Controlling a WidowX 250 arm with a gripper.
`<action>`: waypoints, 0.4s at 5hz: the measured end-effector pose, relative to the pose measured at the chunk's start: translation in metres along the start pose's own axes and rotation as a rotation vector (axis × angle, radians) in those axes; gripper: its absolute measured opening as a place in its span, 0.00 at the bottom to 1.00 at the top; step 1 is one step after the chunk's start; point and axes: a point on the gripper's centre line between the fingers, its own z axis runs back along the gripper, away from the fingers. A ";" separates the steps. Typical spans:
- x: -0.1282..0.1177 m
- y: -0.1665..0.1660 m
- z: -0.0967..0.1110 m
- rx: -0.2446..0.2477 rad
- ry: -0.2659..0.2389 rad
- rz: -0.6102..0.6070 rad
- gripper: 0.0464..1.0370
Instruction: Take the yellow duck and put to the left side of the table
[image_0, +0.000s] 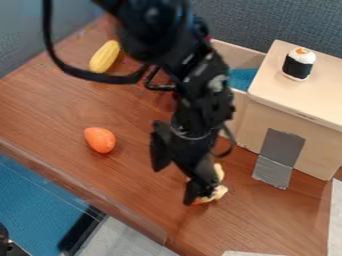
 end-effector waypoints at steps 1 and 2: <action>0.015 -0.010 0.004 -0.039 0.007 0.011 0.96; 0.026 -0.017 0.006 -0.058 0.002 0.015 0.96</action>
